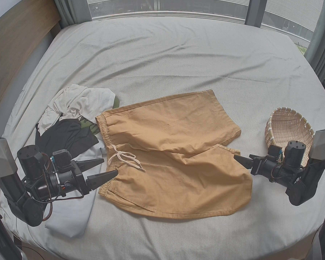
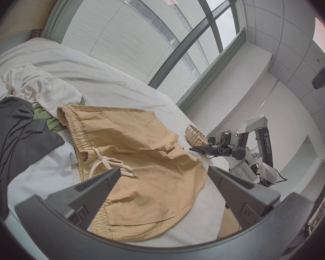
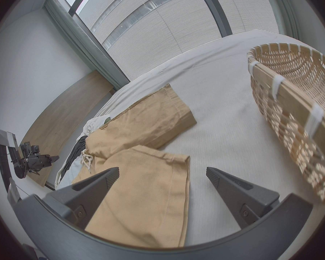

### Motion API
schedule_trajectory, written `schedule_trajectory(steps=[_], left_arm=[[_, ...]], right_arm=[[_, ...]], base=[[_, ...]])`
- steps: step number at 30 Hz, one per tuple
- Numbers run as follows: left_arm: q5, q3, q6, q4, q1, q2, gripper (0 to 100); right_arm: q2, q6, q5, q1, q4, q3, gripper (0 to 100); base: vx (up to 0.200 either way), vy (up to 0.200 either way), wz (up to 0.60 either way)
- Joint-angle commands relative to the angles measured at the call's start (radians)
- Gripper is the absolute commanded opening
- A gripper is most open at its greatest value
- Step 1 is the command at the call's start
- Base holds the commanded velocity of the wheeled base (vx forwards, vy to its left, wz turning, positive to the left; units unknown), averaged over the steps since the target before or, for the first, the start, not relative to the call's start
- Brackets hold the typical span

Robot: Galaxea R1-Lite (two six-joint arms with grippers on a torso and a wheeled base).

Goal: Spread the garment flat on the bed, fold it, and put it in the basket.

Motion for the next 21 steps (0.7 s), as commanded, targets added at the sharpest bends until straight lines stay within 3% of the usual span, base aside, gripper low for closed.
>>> schedule_trajectory(steps=[1, 21], left_arm=[[0.000, 0.002, 0.001, -0.004, 0.000, 0.002, 100], [0.000, 0.001, -0.001, -0.004, 0.003, 0.002, 100]], right_arm=[[0.013, 0.001, 0.001, 0.002, 0.017, -0.071, 100], [0.108, 0.001, 0.001, 0.011, 0.010, -0.128, 100]], base=[[0.000, 0.000, 0.00], [0.000, 0.000, 0.00]])
